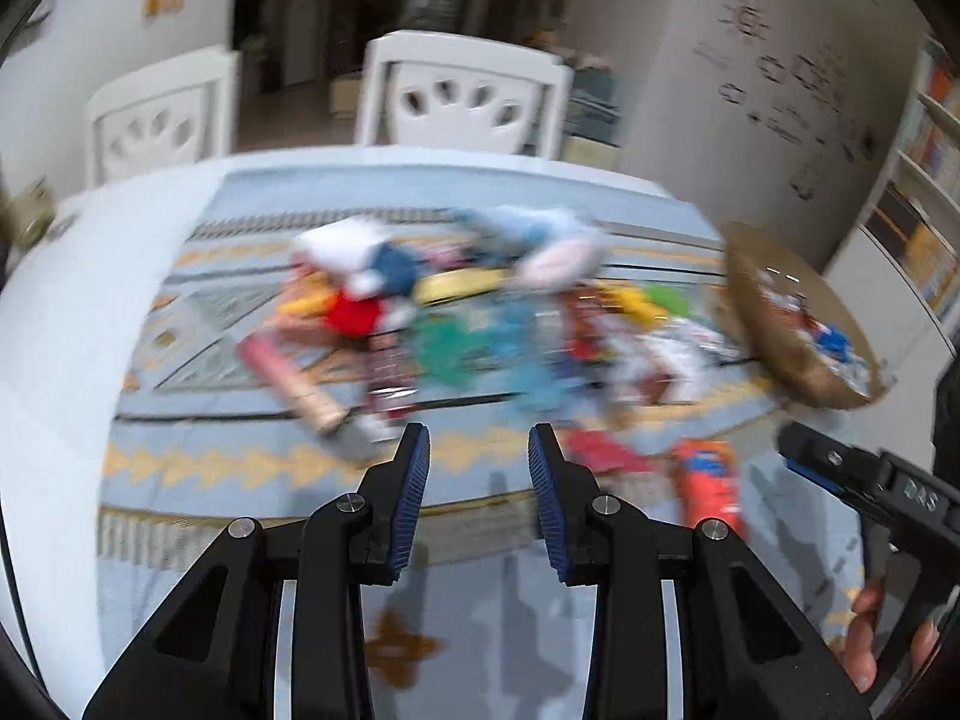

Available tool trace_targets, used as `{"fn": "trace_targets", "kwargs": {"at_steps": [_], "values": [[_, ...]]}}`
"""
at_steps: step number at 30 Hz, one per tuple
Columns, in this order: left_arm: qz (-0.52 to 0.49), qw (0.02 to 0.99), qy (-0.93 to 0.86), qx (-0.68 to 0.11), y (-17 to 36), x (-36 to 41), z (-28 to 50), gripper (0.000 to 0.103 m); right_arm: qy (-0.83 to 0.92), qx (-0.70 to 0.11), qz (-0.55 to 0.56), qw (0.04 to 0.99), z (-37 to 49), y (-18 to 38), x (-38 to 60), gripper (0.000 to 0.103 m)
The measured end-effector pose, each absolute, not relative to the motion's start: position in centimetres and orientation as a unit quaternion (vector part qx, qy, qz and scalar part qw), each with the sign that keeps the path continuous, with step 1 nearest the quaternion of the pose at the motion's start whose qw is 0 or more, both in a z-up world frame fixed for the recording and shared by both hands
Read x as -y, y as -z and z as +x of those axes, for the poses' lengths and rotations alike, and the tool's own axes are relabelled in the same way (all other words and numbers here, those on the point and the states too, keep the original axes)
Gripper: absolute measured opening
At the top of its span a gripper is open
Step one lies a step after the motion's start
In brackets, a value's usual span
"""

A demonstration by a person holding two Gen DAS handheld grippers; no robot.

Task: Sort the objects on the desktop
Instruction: 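Move both tools back to the pile of objects, then grasp the pink RELX pen with the left tool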

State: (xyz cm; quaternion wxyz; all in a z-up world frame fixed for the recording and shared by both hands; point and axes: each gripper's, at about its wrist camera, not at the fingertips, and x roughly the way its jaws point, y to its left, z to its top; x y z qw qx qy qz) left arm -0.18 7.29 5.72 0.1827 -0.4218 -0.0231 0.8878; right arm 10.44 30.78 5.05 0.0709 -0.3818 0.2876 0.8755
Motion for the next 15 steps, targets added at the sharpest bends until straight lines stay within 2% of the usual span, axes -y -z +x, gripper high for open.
{"fn": "trace_targets", "kwargs": {"at_steps": [6,10,15], "values": [[-0.446,0.124,-0.881,0.104,-3.6,-1.1,-2.8,0.031,-0.884,-0.236,-0.393,0.090,9.9,-3.3,-29.5,0.057],[-0.463,0.100,-0.863,0.174,-2.8,2.0,-4.0,0.031,-0.878,-0.247,-0.402,0.081,9.9,-2.4,-30.0,0.057],[-0.488,0.082,-0.846,0.196,-1.8,2.4,-4.9,0.031,-0.876,-0.256,-0.401,0.074,10.1,-2.2,-30.3,0.057]]}}
